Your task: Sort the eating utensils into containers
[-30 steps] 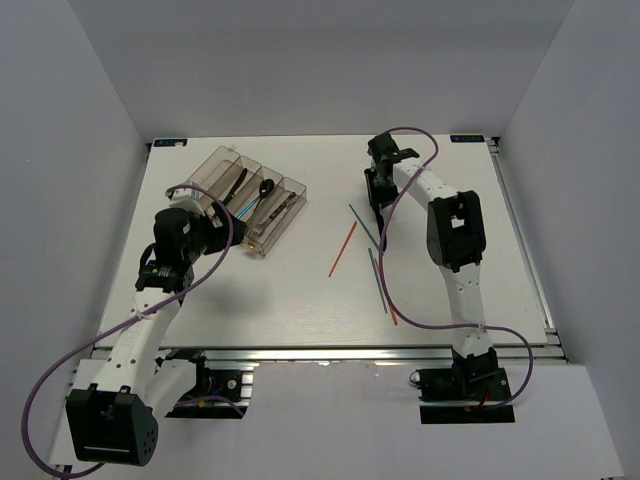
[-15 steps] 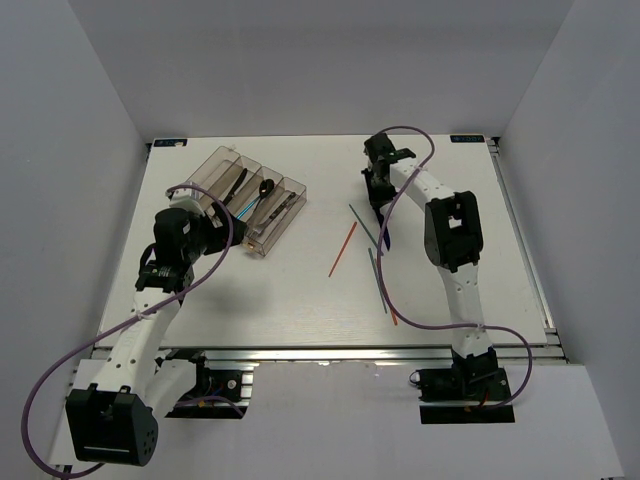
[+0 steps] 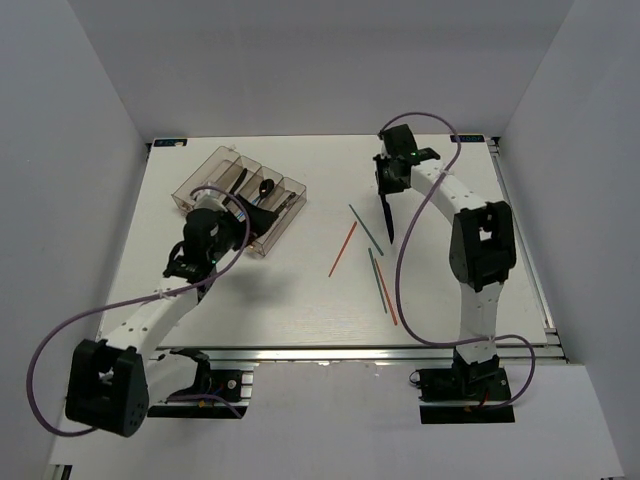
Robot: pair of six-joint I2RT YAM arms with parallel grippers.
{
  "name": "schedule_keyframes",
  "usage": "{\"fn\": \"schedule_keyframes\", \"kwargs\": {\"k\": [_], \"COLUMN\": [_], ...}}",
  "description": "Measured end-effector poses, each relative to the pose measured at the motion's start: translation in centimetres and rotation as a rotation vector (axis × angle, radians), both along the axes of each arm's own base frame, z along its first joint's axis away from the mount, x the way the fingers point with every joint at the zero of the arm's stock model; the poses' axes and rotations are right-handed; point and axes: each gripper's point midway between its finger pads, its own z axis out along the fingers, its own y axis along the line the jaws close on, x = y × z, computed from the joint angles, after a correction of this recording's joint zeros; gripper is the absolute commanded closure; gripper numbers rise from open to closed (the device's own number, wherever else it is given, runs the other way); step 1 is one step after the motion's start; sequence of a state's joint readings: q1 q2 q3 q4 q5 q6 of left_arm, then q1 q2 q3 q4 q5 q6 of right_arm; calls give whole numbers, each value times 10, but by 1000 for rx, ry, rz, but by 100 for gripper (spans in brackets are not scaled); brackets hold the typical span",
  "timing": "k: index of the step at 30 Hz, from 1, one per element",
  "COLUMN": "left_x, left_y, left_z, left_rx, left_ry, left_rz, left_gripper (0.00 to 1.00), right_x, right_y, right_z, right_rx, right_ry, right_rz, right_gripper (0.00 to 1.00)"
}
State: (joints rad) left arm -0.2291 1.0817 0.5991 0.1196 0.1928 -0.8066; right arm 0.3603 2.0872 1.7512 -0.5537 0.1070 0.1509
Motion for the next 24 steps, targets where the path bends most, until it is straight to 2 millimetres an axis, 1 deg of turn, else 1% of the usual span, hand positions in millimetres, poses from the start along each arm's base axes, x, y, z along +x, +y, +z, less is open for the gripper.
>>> {"fn": "schedule_keyframes", "kwargs": {"k": [3, 4, 6, 7, 9, 11, 12, 14, 17, 19, 21, 24], "left_x": [7, 10, 18, 25, 39, 52, 58, 66, 69, 65, 61, 54], "left_y": [-35, -47, -64, -72, -84, -91, -95, -103, -115, -125, -134, -147], "left_z": [6, 9, 14, 17, 25, 37, 39, 48, 53, 53, 51, 51], "left_rx": [-63, -87, -122, -136, -162, -190, -198, -230, -263, -284, -304, -335], "left_ry": [-29, -42, -64, -78, -108, -155, -162, -196, -216, -217, -213, -207], "left_rz": [-47, -63, -82, -89, -98, -103, -108, -129, -161, -190, -217, -255], "left_gripper": [2, 2, 2, 2, 2, 2, 2, 2, 4, 5, 5, 6], "right_x": [3, 2, -4, -10, -35, -69, -85, -109, -139, -149, -152, -154], "right_y": [-1, -1, 0, 1, 4, 9, 15, 30, 64, 80, 87, 94], "right_z": [36, 44, 52, 53, 48, 44, 45, 55, 84, 104, 116, 117], "right_rx": [17, 22, 39, 53, 91, 141, 164, 205, 321, 392, 434, 451], "right_ry": [-79, -93, -105, -101, -71, -24, -7, -6, -40, -64, -90, -87], "right_rz": [-2, 1, 12, 23, 55, 105, 132, 199, 340, 404, 435, 452], "right_gripper": [100, 100, 100, 100, 100, 100, 100, 100, 100, 100, 100, 100]}}
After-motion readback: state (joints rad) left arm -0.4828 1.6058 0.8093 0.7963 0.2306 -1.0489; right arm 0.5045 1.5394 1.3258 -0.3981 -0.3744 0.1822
